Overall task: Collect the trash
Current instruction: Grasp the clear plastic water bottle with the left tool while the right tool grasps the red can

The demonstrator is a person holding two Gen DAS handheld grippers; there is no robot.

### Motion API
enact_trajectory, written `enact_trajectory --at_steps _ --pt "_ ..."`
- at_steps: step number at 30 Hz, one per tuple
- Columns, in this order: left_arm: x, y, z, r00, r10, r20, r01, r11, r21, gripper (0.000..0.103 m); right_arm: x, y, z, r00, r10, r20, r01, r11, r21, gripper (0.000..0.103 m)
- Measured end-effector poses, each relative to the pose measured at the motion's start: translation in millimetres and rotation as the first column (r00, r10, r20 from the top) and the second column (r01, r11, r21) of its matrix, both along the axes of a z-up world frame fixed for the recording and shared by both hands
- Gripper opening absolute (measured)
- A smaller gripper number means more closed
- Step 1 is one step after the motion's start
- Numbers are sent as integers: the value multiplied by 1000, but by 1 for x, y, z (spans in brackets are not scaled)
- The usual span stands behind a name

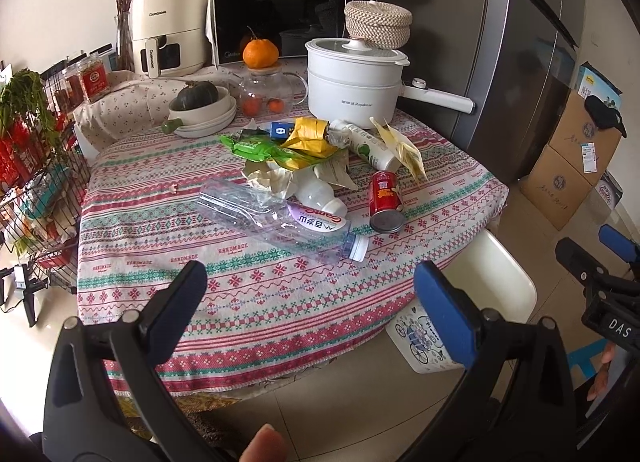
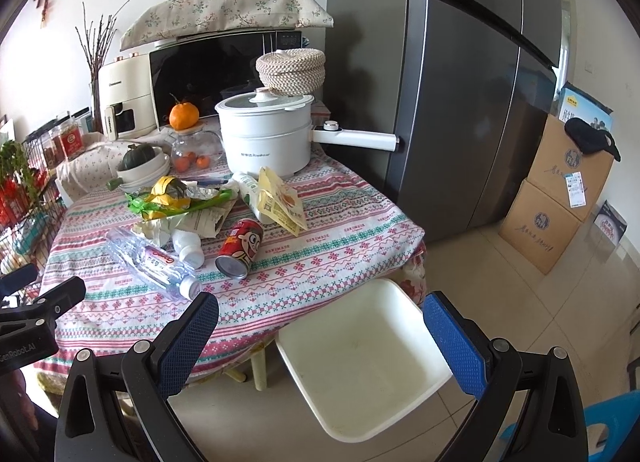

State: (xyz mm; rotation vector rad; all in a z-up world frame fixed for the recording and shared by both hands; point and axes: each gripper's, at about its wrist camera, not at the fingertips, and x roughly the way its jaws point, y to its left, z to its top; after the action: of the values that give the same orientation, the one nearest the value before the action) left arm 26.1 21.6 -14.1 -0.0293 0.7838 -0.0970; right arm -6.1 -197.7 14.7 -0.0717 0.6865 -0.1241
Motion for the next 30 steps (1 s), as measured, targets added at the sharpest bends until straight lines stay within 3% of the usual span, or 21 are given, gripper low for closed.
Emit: enact_trajectory --at_steps 7,11,16,22,30 --pt "50 21 -20 982 -16 -188 -8 992 -124 103 30 -3 -3 987 67 -148 -62 997 43 103" --pt "89 29 -37 960 31 -279 -87 977 -193 98 55 -2 -2 975 116 -189 -103 992 77 103" --pt "126 31 -67 929 113 -353 -193 960 -201 89 90 -1 -15 959 164 -233 -141 984 112 103" --pt "157 29 -98 883 192 -428 -299 933 -198 89 114 -23 -43 945 153 -288 -97 975 198 103" --pt "179 20 -118 841 225 -491 -363 909 -205 88 155 -21 -65 927 183 -326 -100 961 257 100"
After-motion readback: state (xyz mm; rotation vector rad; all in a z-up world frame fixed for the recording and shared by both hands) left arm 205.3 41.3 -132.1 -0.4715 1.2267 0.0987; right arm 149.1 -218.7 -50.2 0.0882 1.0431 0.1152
